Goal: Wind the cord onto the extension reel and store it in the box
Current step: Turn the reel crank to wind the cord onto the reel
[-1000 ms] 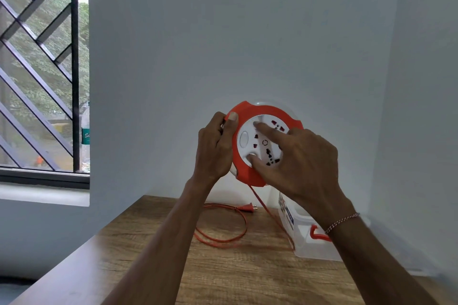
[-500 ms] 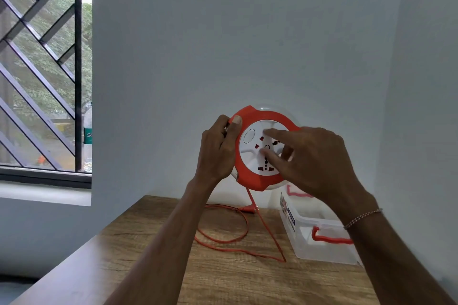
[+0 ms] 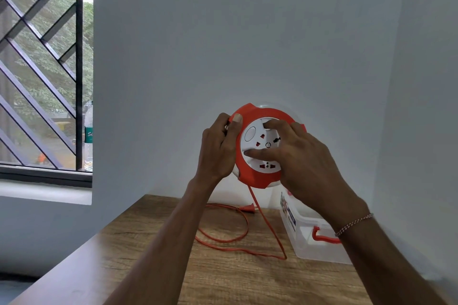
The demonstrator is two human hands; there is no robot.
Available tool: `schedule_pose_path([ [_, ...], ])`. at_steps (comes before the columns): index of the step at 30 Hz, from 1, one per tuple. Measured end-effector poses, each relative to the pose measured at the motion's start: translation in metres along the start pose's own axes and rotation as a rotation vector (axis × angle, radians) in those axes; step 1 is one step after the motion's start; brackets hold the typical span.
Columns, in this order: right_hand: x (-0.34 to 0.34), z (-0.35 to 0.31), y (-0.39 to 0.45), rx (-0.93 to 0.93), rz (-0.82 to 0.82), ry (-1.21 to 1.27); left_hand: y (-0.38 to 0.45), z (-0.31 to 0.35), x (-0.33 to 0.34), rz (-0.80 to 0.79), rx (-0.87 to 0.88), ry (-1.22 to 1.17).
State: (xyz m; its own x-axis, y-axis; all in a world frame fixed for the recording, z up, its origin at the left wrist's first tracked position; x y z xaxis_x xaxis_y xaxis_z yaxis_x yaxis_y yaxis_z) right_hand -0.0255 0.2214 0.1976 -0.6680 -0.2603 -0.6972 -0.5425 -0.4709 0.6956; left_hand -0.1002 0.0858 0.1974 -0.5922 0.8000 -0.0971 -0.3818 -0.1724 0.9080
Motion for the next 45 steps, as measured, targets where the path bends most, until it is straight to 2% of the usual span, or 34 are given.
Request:
schedule_pose_path([
  [7, 0.002, 0.006, -0.003, 0.028, 0.058, -0.004, -0.001, 0.001, 0.001, 0.008, 0.004, 0.006],
  [11, -0.002, 0.012, -0.007, 0.030, 0.203, 0.053, -0.002, 0.001, 0.000, -0.002, 0.001, -0.018],
  [15, -0.008, 0.021, -0.009, 0.141, 0.358, 0.124, 0.000, 0.003, -0.003, 0.023, 0.014, -0.029],
  [20, -0.007, 0.023, -0.009, 0.244, 0.391, 0.187, -0.001, 0.005, -0.001, 0.021, 0.035, -0.031],
  [23, -0.010, 0.021, -0.009, 0.214, 0.392, 0.156, -0.001, 0.005, -0.001, 0.012, 0.042, -0.038],
  [30, -0.022, 0.009, -0.009, -0.011, 0.447, 0.151, -0.001, 0.007, -0.007, 0.033, 0.039, -0.052],
  [32, -0.024, 0.008, -0.008, -0.033, 0.426, 0.143, -0.001, 0.007, -0.010, 0.042, 0.034, -0.054],
  [38, -0.002, 0.001, -0.002, -0.012, 0.101, 0.115, 0.000, 0.009, -0.012, 0.044, 0.035, -0.059],
  [45, 0.006, 0.001, -0.002, 0.018, 0.131, 0.040, -0.001, 0.009, -0.009, 0.034, 0.051, -0.059],
])
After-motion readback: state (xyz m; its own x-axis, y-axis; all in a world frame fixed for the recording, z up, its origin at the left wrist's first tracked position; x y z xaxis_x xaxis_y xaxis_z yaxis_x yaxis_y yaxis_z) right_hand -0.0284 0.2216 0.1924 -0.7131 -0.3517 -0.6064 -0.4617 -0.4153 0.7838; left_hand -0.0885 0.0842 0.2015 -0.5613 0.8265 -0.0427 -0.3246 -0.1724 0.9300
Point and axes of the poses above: each hand's wrist, its own y-axis towards the middle knuckle, its own x-axis out of the palm, z = x × y, the point moved 8 cm from there along y, towards the middle knuckle, and after that the axes turned 15 degrees about y, right-handed, at the moved point
